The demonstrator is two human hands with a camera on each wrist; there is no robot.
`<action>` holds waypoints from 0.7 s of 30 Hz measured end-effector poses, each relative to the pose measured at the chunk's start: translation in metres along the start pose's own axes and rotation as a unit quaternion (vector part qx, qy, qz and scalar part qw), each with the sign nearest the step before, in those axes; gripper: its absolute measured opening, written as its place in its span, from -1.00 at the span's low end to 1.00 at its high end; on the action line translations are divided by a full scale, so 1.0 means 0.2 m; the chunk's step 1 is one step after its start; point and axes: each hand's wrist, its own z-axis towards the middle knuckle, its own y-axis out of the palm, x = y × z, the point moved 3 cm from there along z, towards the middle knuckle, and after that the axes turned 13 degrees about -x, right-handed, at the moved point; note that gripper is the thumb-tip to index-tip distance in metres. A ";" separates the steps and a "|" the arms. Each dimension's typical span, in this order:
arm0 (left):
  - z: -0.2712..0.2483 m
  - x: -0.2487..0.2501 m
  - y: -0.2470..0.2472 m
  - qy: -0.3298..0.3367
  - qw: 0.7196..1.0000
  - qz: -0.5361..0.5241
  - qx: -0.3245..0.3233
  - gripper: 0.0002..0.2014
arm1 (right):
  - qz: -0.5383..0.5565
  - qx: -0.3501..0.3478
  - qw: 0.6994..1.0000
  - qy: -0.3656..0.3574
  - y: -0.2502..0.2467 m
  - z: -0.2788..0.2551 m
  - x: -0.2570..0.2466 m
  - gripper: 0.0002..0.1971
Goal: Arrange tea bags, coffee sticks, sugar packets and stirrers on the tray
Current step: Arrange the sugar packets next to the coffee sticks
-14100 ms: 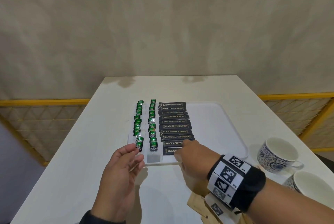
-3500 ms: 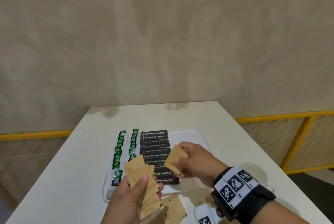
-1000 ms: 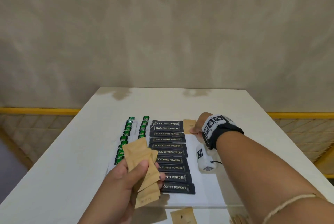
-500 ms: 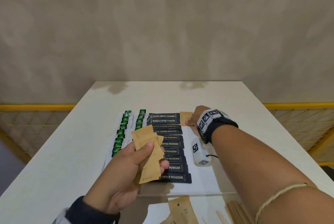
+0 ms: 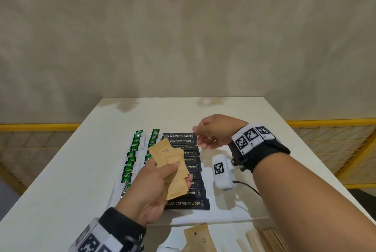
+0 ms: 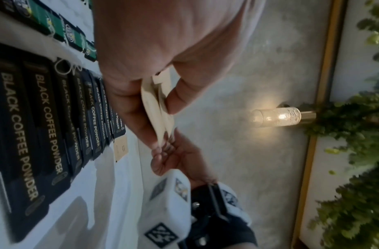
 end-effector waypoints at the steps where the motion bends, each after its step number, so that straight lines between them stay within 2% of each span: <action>1: 0.00 0.00 0.01 0.018 1.000 0.014 0.006 -0.71 | 0.005 -0.048 0.999 -0.005 0.05 -0.02 -0.02 -0.79; 4: 0.01 -0.01 0.00 0.073 0.995 0.057 0.022 -0.68 | -0.017 -0.159 0.987 -0.005 0.15 -0.08 -0.04 -0.82; 7: 0.00 0.00 0.00 0.114 0.989 0.092 0.020 -0.66 | -0.026 -0.197 0.980 -0.013 0.20 -0.09 -0.02 -0.87; 14: 0.00 0.00 0.00 0.112 0.990 0.072 0.035 -0.80 | 0.024 -0.178 0.982 -0.053 0.20 -0.09 0.02 -0.83; 18: 0.01 -0.01 0.01 0.115 0.989 0.084 0.035 -0.80 | 0.030 -0.182 0.982 -0.043 0.20 -0.07 0.05 -0.86; 21: 0.01 -0.01 -0.02 0.103 0.991 0.073 0.047 -0.79 | 0.015 -0.138 0.990 -0.011 0.14 -0.05 0.09 -0.81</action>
